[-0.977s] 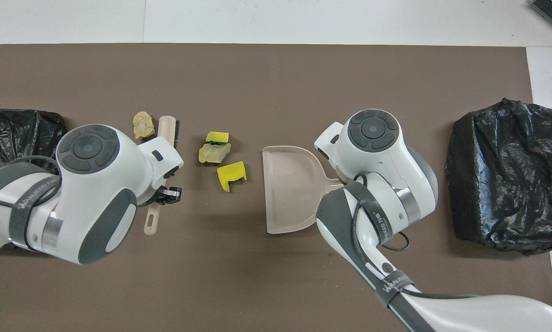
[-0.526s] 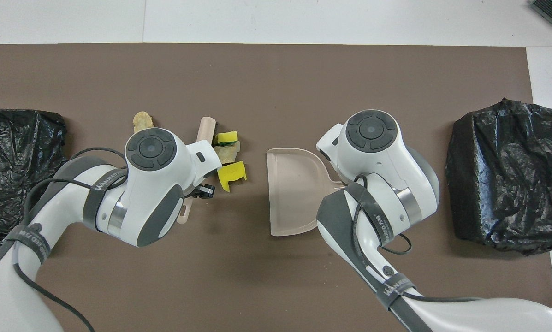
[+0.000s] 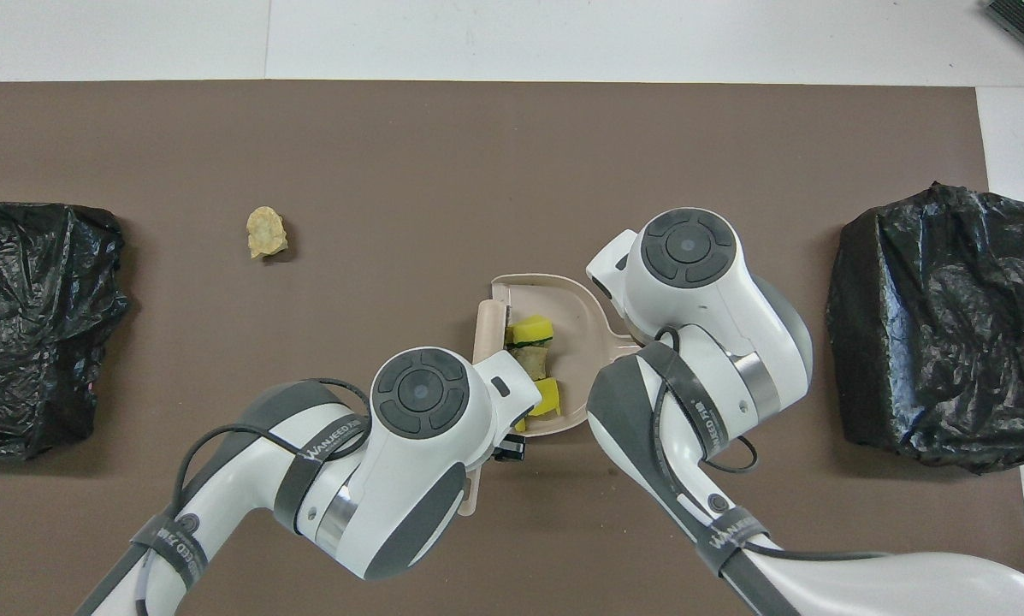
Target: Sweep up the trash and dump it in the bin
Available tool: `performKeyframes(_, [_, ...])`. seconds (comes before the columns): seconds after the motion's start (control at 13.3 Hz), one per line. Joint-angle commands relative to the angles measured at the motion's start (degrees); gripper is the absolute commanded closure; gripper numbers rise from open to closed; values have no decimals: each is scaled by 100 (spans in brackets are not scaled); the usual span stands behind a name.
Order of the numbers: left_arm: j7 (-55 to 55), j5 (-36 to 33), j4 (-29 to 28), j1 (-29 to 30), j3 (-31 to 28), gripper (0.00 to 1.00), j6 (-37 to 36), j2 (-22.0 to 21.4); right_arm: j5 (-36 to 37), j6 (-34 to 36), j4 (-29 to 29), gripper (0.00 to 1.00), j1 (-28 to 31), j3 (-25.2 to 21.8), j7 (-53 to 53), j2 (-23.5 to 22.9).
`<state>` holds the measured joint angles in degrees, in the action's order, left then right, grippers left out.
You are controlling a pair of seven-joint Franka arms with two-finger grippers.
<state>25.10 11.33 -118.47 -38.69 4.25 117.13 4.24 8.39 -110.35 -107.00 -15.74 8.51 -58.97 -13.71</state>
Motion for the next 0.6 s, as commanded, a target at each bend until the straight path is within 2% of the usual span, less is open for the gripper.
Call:
performKeyframes(0.0, [-110,123,16,307,-144,100,-443,-345,5,-373,-216,100,62,54,194,44])
performKeyframes(0.23, [-163,-51,359,1115,-161,100,-1216,-625,-547,-574,-207,100,193,45,-228,9])
performKeyframes(0.3, [-163,-427,429,1422,-161,100,-1376,-635,-671,-584,-199,100,220,45,-220,0])
performKeyframes(0.38, [-181,-822,421,1686,-161,100,-1334,-627,-759,-584,-146,100,229,45,-237,0])
performKeyframes(0.53, [-809,-1062,421,2459,-161,100,-1106,-548,-760,-549,-93,100,282,45,-325,18])
